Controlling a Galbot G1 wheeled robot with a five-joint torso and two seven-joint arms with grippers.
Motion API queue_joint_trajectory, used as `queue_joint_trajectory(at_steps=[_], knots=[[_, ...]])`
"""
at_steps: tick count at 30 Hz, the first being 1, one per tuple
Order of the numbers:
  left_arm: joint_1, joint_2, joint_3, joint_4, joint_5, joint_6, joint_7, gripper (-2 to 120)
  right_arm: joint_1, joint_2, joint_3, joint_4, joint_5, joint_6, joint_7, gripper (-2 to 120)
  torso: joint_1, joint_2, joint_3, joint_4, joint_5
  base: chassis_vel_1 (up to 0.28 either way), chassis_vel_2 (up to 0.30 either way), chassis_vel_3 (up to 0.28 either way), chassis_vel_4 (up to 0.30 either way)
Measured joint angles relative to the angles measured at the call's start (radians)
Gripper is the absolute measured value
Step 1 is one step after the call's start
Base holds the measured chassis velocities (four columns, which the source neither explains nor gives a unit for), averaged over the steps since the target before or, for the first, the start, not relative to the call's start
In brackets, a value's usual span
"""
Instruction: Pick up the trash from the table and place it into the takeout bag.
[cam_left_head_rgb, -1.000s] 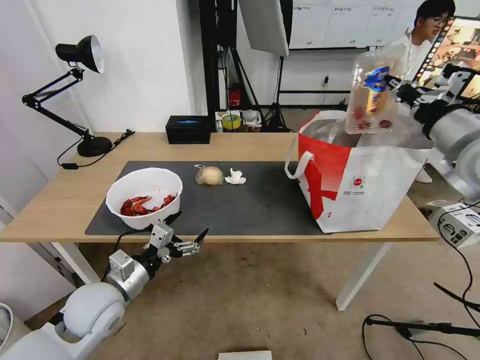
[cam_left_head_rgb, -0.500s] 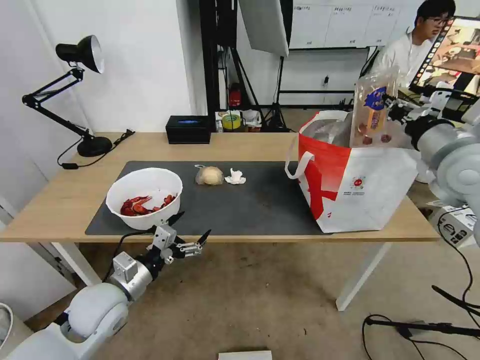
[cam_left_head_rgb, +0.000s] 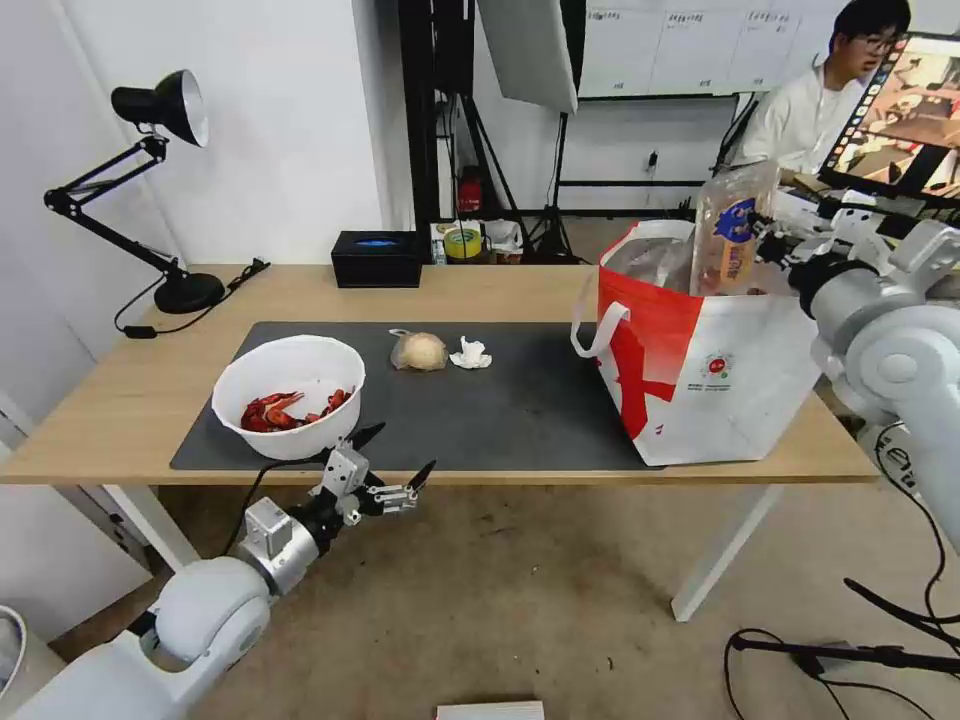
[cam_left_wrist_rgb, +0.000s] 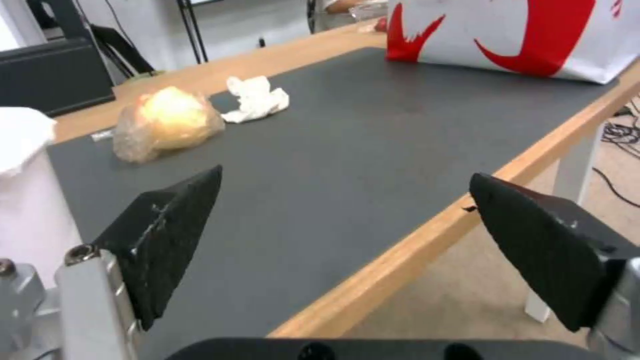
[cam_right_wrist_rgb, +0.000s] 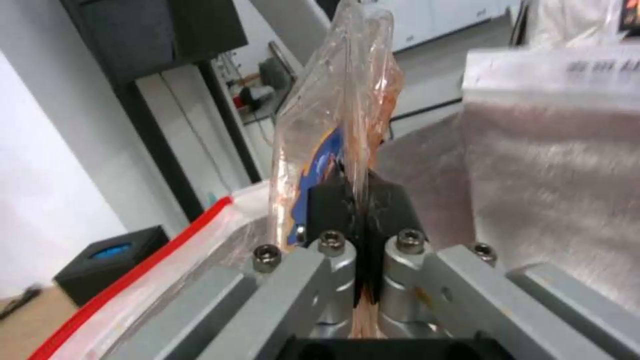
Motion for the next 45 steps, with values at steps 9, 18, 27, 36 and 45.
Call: queue_joint_trajectory(at_steps=[9,18,27,36,45], knots=[[0.007,0.002,-0.009,-0.011,-0.004,0.007,0.000,100,-0.065,0.005,0.033,0.036,0.067,0.000,0.016,4,0.000,0.000,0.000,-0.0002,0.0000,0.000,0.000,0.000,0.000],[0.030,0.007,-0.032,-0.024,-0.007,0.007,-0.002,100,-0.070,0.000,0.035,0.049,0.074,0.000,0.025,36,0.000,0.000,0.000,-0.0001,0.0000,0.000,0.000,0.000,0.000],[0.045,-0.011,-0.054,-0.023,-0.014,-0.003,-0.003,100,-0.058,-0.015,0.032,0.079,0.078,0.002,-0.011,72,0.000,0.000,0.000,-0.0001,-0.0001,0.000,0.000,0.000,0.000],[0.061,-0.032,-0.084,-0.017,-0.021,-0.017,-0.004,100,-0.046,-0.067,-0.016,0.152,0.020,0.034,-0.234,99,0.000,0.000,0.000,-0.0001,-0.0002,0.000,0.000,0.000,0.000],[0.101,-0.051,-0.125,-0.027,-0.032,-0.020,-0.006,100,-0.144,-0.105,-0.046,0.250,-0.146,0.054,-0.390,100,0.000,0.000,0.000,0.0000,-0.0002,0.000,0.000,0.000,0.000]])
